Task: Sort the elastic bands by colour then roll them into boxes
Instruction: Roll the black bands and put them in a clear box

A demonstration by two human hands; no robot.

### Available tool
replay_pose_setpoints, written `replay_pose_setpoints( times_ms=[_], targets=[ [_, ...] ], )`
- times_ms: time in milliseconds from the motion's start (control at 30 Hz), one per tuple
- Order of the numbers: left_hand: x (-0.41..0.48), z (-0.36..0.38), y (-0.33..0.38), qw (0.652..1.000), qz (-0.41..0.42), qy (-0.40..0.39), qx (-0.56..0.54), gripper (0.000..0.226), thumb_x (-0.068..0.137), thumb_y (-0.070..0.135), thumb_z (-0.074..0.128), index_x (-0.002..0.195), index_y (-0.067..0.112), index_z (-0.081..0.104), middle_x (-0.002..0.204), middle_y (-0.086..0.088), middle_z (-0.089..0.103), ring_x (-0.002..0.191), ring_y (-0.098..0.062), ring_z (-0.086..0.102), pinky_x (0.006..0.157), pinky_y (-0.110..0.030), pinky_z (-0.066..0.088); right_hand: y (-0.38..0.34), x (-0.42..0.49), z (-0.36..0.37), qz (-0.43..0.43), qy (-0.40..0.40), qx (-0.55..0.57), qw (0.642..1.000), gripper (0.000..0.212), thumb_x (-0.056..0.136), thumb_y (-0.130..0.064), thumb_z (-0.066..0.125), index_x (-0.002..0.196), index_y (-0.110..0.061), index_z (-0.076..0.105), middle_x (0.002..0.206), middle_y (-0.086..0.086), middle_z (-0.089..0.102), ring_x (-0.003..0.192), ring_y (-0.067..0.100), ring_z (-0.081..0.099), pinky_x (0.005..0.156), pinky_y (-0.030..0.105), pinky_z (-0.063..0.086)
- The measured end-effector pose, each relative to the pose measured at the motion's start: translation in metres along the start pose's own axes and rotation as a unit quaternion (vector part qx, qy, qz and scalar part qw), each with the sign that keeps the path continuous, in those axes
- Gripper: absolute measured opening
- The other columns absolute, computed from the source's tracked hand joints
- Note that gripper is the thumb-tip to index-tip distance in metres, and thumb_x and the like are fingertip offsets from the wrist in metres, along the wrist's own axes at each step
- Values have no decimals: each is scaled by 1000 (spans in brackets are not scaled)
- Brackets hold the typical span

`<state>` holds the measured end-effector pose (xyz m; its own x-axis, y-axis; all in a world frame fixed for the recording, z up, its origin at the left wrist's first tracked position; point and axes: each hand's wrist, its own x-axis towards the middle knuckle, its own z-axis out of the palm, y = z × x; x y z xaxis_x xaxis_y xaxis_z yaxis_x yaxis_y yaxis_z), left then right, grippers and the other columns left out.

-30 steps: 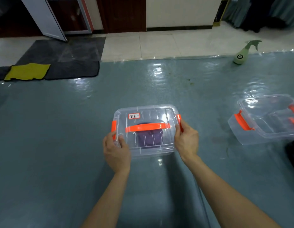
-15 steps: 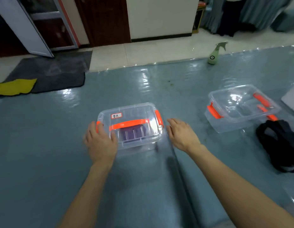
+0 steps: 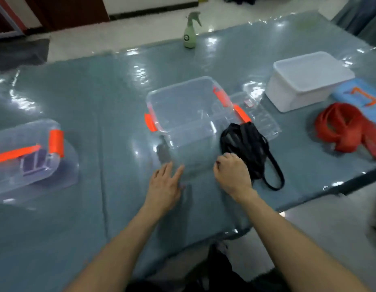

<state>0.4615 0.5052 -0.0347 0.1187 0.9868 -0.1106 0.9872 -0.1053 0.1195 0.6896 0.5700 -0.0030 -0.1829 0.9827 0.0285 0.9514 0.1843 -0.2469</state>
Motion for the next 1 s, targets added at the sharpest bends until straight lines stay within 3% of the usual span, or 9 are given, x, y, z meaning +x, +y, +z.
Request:
replay_pose_setpoints(
  times_ms=[67,167,300,400,433,500,567,767,1000],
  targets=[
    [11,15,31,998,-40,-47,6,87,97,65,63,171,38,27,168,-9,40,150,-33,45,114,-45,43,41,-4,-8,-24,72,19,997,17,90,-16,73,98,-1,75,103,19,67,104,42,63,88,55,54],
    [26,20,62,986,-92,-135,-18,98,84,68,78,166,38,34,157,-5,42,148,-30,43,111,-44,49,94,1,-17,-2,116,16,993,51,89,-29,78,133,-5,67,126,20,58,121,42,55,102,55,50],
    [38,12,71,976,-127,-176,-27,96,78,56,88,160,35,41,150,-7,44,144,-34,44,110,-45,52,123,12,-22,123,23,86,988,106,90,-67,72,163,-2,30,153,21,46,140,37,45,120,50,40],
    [39,11,74,971,-145,-189,-30,99,80,55,88,163,36,38,156,-8,40,149,-34,40,114,-44,50,127,31,-19,179,-57,141,972,125,84,-83,65,166,-1,20,161,20,44,148,37,44,125,52,37],
    [38,12,75,970,-150,-190,-34,100,80,55,88,163,36,37,158,-8,39,151,-34,38,116,-43,49,127,37,-18,187,-74,147,968,118,84,-82,67,162,-1,29,156,20,51,143,38,50,122,53,40],
    [37,13,75,968,-158,-191,-41,101,80,55,88,165,36,35,162,-9,36,153,-35,37,118,-44,47,128,52,-15,188,-94,155,965,79,90,-66,72,136,-4,56,130,16,68,124,37,65,111,53,50],
    [38,13,73,967,-160,-195,-39,102,80,55,88,165,36,34,164,-10,35,153,-35,38,119,-45,47,129,63,-13,188,-106,184,959,45,94,-47,72,111,-7,63,110,12,71,107,35,70,100,49,57],
    [38,17,66,968,-161,-190,-36,105,78,58,90,165,37,36,166,-12,35,152,-37,40,121,-45,45,133,72,-26,172,-71,281,941,22,93,-30,71,105,-13,65,100,4,70,95,25,68,86,40,59],
    [33,14,66,969,-151,-190,-42,105,80,62,84,168,37,32,171,-9,31,153,-35,41,121,-45,46,132,91,-101,88,68,311,944,10,92,-24,73,97,-19,66,90,-4,65,87,20,57,76,24,40]
  ],
)
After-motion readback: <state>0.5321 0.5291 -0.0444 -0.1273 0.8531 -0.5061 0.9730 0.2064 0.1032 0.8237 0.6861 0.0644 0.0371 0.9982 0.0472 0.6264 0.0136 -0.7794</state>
